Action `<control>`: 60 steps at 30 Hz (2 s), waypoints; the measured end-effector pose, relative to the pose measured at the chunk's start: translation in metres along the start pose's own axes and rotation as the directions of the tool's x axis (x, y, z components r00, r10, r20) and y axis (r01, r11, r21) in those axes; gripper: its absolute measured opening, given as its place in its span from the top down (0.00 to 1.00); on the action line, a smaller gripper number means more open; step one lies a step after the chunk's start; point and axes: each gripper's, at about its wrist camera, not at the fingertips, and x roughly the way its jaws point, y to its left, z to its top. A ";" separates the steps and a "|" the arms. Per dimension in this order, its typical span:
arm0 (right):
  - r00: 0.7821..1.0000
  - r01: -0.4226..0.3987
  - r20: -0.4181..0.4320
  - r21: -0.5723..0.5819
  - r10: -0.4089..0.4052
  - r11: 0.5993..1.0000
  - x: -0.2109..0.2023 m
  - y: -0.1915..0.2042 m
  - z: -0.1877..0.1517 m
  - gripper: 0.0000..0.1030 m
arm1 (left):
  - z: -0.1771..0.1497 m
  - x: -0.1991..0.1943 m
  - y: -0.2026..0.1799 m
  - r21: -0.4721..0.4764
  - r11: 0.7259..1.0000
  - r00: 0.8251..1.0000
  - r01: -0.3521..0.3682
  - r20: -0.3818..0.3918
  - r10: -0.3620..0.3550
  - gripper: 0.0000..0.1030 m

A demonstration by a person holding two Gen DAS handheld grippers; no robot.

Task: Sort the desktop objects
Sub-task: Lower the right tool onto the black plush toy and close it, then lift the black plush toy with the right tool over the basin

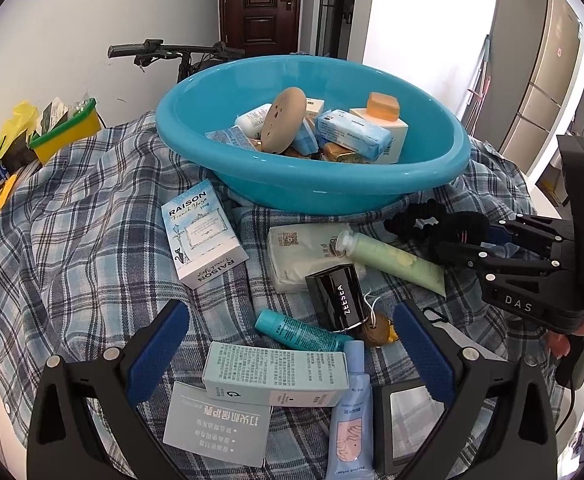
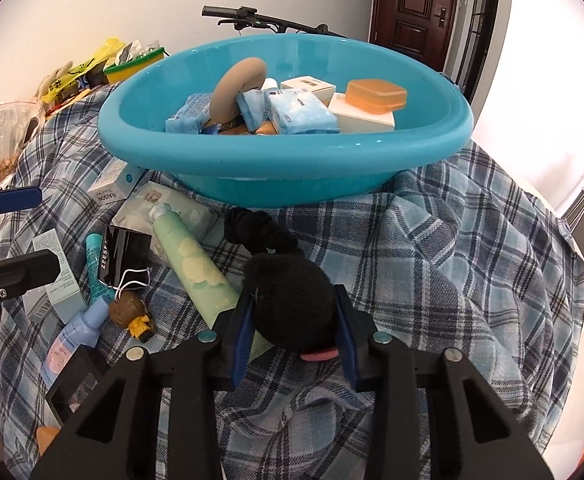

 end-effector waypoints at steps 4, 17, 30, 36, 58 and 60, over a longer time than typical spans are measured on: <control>0.999 0.009 0.031 0.018 -0.010 1.000 -0.007 0.000 0.000 0.68 | 0.000 -0.001 0.000 -0.006 1.000 1.000 -0.007 0.021 0.007 0.00; 0.968 0.045 0.245 0.062 -0.059 0.997 -0.065 0.018 -0.010 0.68 | 0.000 -0.031 -0.012 0.028 0.994 0.962 -0.107 0.255 0.096 0.05; 0.902 0.043 0.429 0.035 -0.054 0.998 -0.111 0.044 0.008 0.68 | 0.014 -0.066 -0.021 0.015 0.998 0.917 -0.055 0.396 0.045 0.12; 0.889 0.032 0.454 0.066 -0.059 0.997 -0.114 0.038 0.034 0.68 | 0.041 -0.074 -0.019 0.005 1.000 0.906 -0.016 0.424 0.012 0.13; 0.839 0.053 0.529 0.158 -0.129 0.986 -0.074 0.003 0.129 0.68 | 0.160 -0.020 0.023 -0.082 0.997 0.822 -0.016 0.566 0.059 0.15; 0.838 0.059 0.528 0.163 -0.137 0.985 -0.067 0.000 0.137 0.68 | 0.171 -0.007 0.026 -0.094 0.995 0.835 -0.027 0.545 0.074 0.15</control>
